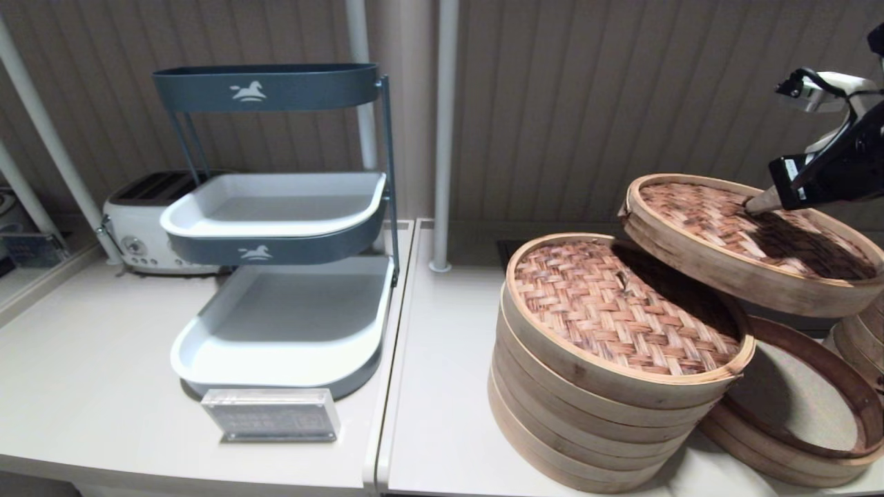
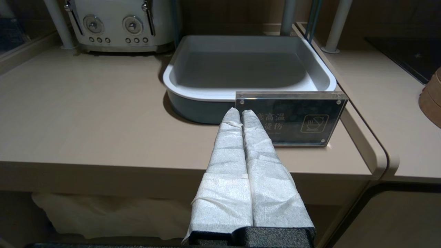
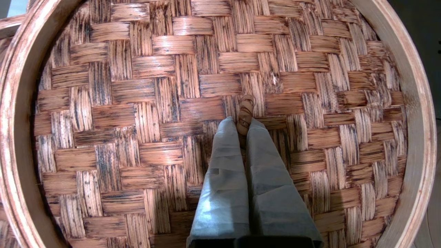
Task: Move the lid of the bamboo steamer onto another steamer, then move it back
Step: Put the steamer
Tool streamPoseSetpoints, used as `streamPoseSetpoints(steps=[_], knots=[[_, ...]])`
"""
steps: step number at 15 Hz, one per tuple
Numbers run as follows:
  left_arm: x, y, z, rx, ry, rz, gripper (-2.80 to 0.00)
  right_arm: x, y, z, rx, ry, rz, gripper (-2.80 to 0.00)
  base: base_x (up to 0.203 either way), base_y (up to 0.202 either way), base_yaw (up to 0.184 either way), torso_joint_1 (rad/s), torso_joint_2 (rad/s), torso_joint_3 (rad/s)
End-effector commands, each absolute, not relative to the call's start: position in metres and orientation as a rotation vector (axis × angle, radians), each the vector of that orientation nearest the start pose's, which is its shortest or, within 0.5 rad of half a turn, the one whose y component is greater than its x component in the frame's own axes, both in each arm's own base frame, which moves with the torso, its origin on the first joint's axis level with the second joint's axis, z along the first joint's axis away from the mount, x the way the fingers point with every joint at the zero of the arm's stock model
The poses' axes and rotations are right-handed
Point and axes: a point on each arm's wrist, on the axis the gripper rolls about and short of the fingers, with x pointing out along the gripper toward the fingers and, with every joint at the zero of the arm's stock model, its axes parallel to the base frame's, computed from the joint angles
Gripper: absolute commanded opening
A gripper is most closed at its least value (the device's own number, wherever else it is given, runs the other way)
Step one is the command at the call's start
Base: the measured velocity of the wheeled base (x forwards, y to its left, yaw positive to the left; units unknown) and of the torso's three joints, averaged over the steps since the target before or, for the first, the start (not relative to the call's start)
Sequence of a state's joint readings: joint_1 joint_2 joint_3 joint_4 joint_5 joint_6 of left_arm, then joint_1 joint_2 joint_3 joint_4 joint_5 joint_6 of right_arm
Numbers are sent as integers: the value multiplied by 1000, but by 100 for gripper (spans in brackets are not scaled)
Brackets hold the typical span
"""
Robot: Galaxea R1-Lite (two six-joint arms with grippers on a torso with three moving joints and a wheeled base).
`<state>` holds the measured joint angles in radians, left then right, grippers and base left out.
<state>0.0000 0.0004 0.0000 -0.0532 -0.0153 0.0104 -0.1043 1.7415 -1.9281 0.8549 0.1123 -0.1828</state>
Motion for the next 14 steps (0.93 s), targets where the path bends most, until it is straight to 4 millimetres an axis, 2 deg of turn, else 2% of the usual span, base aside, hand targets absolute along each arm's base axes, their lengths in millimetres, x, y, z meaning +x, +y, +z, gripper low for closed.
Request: streamPoseSetpoints(steps=[1,9,14], knots=[[-21,0,73,11,-26,-15,-280,289,-23,337,-110,668,86,-280,0,0,0,0,0,0],[-21,0,73,11,-26,-15,-280,294,5,336,-151,656,154,-280,0,0,0,0,0,0],[-21,0,73,11,-26,-15,-280,300,14,332,-162,657,179,-280,0,0,0,0,0,0]])
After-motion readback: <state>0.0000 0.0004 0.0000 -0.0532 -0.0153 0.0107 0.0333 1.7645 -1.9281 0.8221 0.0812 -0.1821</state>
